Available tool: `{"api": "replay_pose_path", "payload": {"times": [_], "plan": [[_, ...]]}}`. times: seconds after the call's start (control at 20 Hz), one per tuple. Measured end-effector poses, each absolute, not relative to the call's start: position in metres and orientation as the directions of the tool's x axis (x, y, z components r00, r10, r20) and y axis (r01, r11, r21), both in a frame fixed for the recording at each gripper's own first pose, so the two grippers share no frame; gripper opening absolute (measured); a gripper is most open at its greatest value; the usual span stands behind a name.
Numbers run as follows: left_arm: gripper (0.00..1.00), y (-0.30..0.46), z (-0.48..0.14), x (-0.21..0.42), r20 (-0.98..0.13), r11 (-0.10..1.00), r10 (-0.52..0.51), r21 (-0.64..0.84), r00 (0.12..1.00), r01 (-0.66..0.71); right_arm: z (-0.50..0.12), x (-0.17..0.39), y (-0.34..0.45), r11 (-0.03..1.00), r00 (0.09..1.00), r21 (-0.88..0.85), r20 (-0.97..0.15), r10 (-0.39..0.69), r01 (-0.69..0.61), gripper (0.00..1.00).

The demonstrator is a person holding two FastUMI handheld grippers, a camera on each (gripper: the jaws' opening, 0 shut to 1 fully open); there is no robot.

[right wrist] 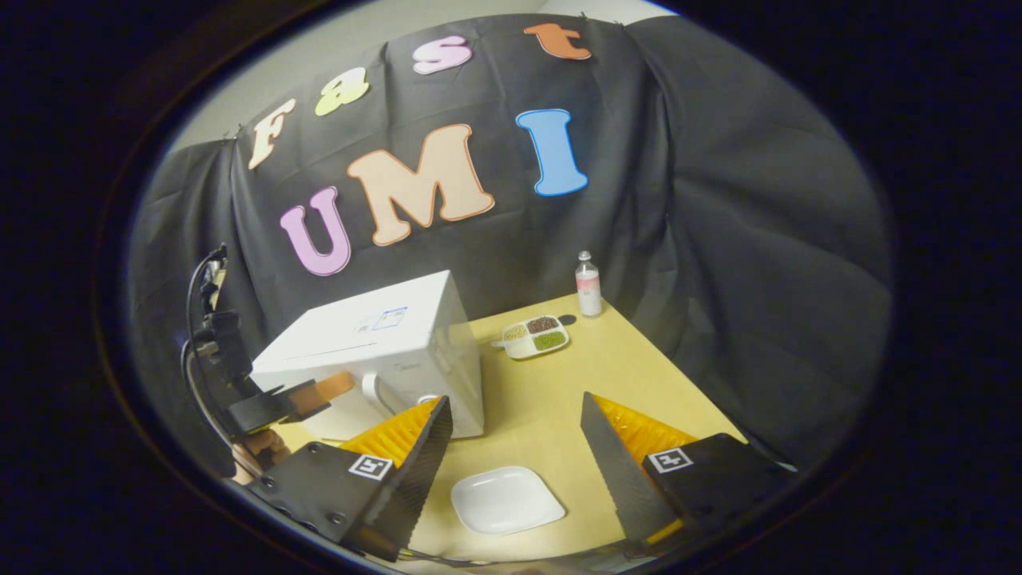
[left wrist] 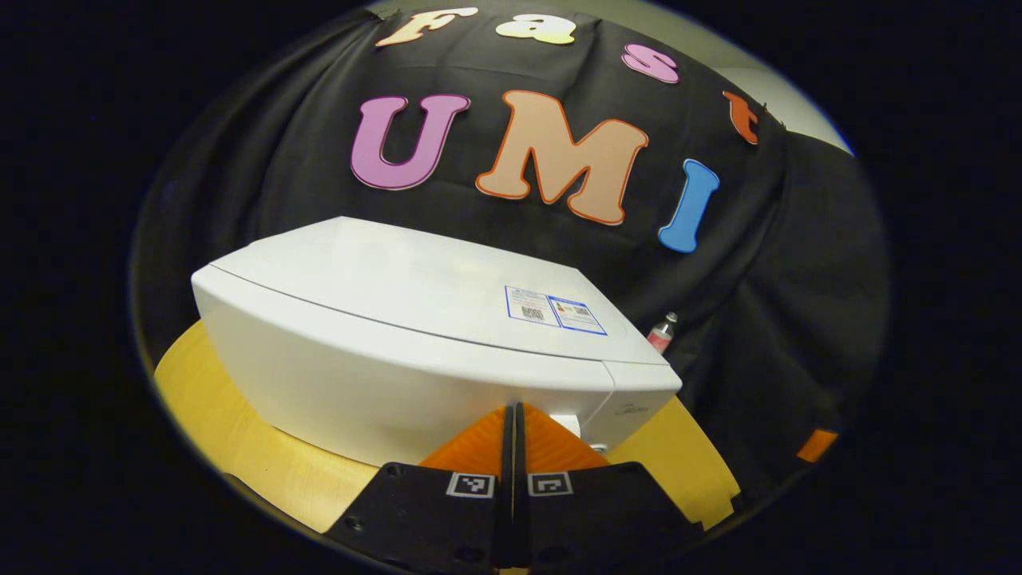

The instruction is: Open the microwave oven with the left hand, put the food in, and close the microwave oven.

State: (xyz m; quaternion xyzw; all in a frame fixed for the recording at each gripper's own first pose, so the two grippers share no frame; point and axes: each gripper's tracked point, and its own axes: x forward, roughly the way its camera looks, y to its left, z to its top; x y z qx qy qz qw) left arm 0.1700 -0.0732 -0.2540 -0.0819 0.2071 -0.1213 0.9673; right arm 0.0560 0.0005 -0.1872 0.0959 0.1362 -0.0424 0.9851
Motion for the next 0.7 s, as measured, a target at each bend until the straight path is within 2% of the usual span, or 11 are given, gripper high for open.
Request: {"api": "replay_pose_path", "payload": {"times": [0.15, 0.3, 0.45, 0.6, 0.65, 0.7], "plan": [[0.01, -0.058, -0.252, 0.172, -0.379, 0.972, -0.219, -0.161, 0.899, 0.169, -0.181, 0.053, -0.008, 0.976, 0.963, 0.183, -0.261, -0.067, 0.118, 0.92], [0.01, -0.061, -0.242, 0.162, -0.361, 0.956, -0.253, -0.236, 0.897, 0.175, -0.178, 0.051, -0.017, 0.973, 0.963, 0.186, -0.254, -0.084, 0.134, 0.91], [0.18, -0.048, -0.233, 0.148, -0.356, 0.958, -0.241, -0.235, 0.903, 0.163, -0.174, 0.053, -0.018, 0.974, 0.966, 0.188, -0.247, -0.08, 0.128, 0.91], [0.27, -0.032, -0.216, 0.133, -0.337, 0.969, -0.214, -0.189, 0.917, 0.157, -0.17, 0.056, -0.016, 0.978, 0.969, 0.178, -0.239, -0.065, 0.109, 0.91], [0.41, -0.027, -0.212, 0.126, -0.335, 0.973, -0.204, -0.171, 0.92, 0.153, -0.168, 0.057, -0.013, 0.979, 0.97, 0.179, -0.237, -0.056, 0.1, 0.91], [0.6, -0.022, -0.207, 0.119, -0.325, 0.977, -0.191, -0.15, 0.926, 0.149, -0.167, 0.057, -0.01, 0.98, 0.971, 0.18, -0.234, -0.046, 0.089, 0.91]]}}
